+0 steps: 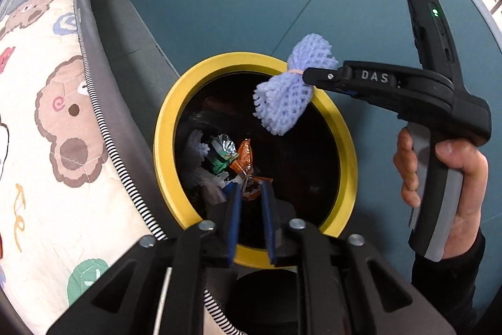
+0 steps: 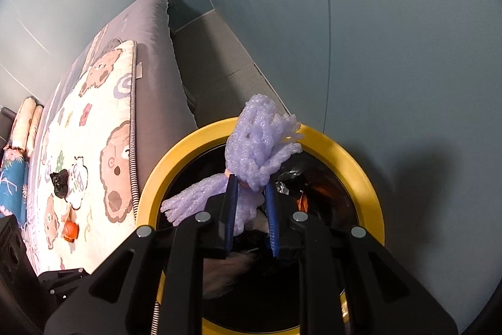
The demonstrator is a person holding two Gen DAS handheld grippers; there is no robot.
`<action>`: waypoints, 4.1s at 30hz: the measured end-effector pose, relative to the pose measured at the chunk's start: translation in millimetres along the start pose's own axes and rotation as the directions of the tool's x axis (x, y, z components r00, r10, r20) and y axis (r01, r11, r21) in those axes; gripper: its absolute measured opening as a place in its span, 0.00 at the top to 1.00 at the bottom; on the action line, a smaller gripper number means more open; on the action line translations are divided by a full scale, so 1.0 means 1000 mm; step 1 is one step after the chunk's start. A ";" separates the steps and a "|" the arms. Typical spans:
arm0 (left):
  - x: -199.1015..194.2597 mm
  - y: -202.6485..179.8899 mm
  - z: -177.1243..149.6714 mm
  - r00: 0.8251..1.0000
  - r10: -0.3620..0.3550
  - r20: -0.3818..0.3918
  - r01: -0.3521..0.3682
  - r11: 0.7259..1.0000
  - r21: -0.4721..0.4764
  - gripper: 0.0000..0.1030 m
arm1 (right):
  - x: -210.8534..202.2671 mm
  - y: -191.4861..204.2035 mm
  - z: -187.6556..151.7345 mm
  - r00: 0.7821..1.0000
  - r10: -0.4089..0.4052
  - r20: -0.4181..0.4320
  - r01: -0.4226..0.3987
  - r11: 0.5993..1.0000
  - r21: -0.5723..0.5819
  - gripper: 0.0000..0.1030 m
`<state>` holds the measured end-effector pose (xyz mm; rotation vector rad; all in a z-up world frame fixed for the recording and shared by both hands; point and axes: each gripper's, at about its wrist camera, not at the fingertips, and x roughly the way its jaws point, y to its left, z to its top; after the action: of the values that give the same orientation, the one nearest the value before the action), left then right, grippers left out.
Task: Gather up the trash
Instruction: 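Open both tools to drop the cloth and net into the bin, then move both open tools back toward the tissue and orange peels on the bed, then grasp the white tissue with the left tool while the right tool grasps the orange peel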
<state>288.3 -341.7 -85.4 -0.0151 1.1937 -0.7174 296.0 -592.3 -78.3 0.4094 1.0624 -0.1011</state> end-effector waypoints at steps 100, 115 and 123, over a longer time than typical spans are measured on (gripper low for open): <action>-0.140 0.441 -0.165 0.965 0.071 0.253 0.140 0.677 -0.722 0.91 | 0.166 0.463 -0.168 0.857 0.229 -0.461 -0.445 0.780 -0.439 0.87; -0.178 0.442 -0.180 0.943 0.093 0.319 0.187 0.648 -0.739 0.91 | 0.134 0.445 -0.157 0.858 0.269 -0.437 -0.460 0.780 -0.424 0.92; -0.203 0.433 -0.185 0.931 0.127 0.342 0.178 0.661 -0.729 0.91 | 0.113 0.425 -0.149 0.868 0.281 -0.410 -0.453 0.787 -0.419 0.92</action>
<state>311.5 166.9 -150.0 -0.8453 1.0478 -0.1689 344.8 -132.1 -120.3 0.1498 1.2656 0.6185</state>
